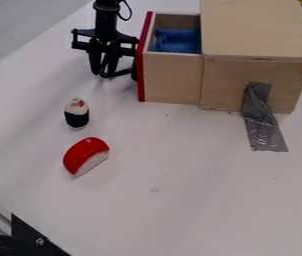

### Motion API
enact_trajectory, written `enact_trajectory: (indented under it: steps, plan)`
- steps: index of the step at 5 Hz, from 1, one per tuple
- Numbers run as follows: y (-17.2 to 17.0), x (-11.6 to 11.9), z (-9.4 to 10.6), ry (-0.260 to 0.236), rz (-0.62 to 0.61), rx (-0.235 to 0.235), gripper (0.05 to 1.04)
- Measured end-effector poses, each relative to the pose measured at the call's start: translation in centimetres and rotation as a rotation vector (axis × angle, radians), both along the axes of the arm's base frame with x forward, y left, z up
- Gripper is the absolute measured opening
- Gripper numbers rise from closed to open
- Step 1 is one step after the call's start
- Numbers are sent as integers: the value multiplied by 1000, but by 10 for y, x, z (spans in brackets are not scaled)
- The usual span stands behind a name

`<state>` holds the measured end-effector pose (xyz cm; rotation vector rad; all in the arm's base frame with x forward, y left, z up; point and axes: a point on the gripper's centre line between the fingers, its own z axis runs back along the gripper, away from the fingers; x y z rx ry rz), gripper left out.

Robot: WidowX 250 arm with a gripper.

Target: Close the drawer

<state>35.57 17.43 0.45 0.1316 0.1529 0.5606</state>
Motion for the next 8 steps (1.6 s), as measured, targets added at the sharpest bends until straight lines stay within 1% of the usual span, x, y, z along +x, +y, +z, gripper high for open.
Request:
enact_trajectory:
  steps: [2, 3, 4, 5, 8]
  plan:
    - [-2, -3, 0, -4, 12, 0, 317]
    - [-10, -5, 1, -14, -2, -1, 317]
    - [-14, -13, 1, -30, 0, 3, 317]
    - [-17, -16, 2, -38, -7, 6, 315]
    - [-20, -17, 4, -38, -8, 10, 314]
